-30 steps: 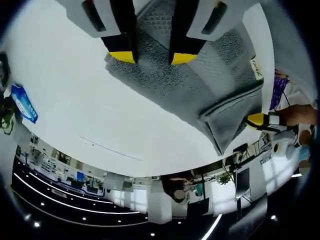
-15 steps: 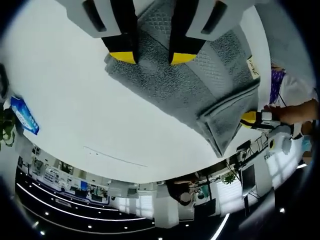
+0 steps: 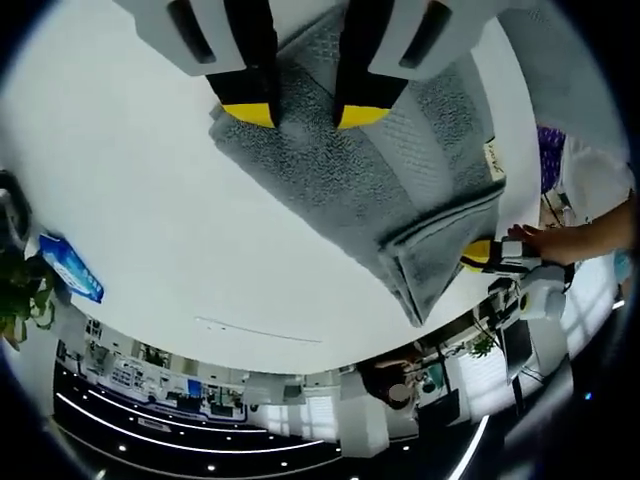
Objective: Open the folded towel by lifting each exposed corner and separating the folded layers until the towel lies flat within the target outline without major curled edges
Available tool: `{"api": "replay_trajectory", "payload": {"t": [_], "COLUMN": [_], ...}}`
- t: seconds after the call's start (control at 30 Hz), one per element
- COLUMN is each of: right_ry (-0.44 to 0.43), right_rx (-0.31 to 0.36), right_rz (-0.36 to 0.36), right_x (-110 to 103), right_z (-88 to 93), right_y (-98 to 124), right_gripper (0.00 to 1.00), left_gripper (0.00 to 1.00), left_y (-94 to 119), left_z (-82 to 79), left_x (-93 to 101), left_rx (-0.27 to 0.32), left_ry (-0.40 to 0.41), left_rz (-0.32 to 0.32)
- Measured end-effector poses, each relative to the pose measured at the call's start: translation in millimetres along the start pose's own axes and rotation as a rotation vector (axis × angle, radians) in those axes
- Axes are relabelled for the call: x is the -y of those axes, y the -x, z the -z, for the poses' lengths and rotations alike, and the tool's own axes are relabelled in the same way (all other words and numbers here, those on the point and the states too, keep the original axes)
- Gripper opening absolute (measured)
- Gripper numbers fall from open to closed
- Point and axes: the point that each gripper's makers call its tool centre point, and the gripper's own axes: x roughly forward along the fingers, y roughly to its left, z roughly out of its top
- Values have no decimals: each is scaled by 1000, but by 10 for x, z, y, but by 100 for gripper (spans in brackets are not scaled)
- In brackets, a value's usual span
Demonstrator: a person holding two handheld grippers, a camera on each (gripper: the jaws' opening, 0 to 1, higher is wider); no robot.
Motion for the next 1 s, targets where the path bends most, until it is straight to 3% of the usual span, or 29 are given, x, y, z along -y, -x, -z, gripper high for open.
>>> {"api": "replay_trajectory", "payload": {"t": [0.33, 1.0], "right_ry": [-28, -62], "right_rx": [16, 14], "right_rz": [9, 14], "right_x": [-33, -206], "right_z": [124, 357], "right_y": [114, 302], "right_gripper": [19, 19], "left_gripper": [9, 8], "left_y": [-176, -744], "left_z": [-114, -535], "left_x": [68, 257], "left_rx": [-19, -53], "left_ry": [-53, -128], "left_rz": [3, 37]}}
